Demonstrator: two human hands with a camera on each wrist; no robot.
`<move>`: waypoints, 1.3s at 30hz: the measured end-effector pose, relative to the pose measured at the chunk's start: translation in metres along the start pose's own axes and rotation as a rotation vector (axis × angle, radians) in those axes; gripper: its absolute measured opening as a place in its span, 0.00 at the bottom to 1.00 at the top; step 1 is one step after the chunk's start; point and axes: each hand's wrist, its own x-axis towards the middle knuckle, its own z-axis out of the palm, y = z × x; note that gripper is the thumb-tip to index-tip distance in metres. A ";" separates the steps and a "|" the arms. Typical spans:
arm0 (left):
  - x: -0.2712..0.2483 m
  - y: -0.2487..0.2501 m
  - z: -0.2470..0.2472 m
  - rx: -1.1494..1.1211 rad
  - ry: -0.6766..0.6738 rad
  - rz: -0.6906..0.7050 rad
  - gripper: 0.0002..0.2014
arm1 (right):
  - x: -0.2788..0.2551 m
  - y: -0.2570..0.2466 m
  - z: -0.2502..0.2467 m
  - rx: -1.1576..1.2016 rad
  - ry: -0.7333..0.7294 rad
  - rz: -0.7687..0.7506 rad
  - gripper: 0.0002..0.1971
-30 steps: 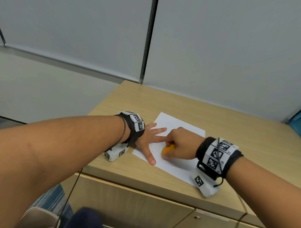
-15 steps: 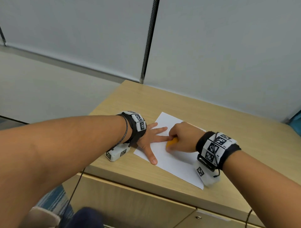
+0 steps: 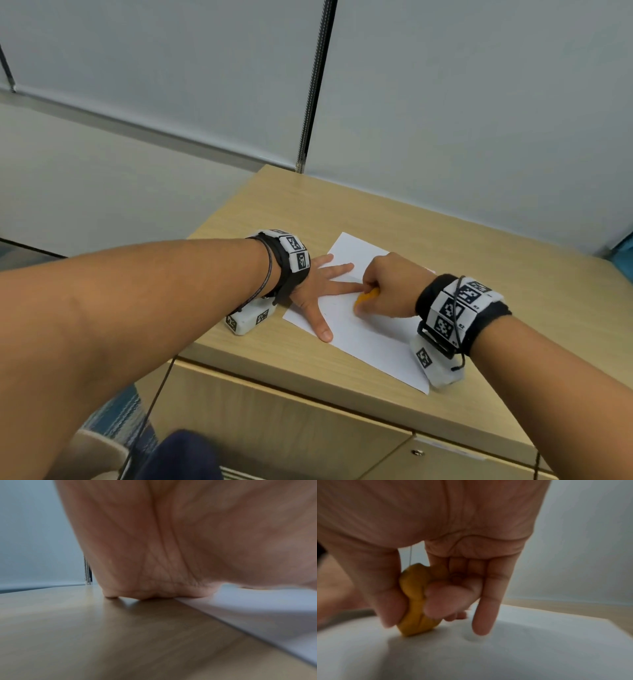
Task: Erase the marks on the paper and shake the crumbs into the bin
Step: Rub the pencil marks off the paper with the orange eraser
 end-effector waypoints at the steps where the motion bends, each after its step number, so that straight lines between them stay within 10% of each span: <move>1: 0.000 0.000 0.000 0.005 0.000 -0.002 0.59 | -0.003 -0.005 0.005 -0.015 -0.012 -0.048 0.18; 39: -0.003 0.003 -0.004 0.024 -0.044 -0.013 0.59 | 0.003 -0.023 -0.006 0.023 -0.074 0.043 0.15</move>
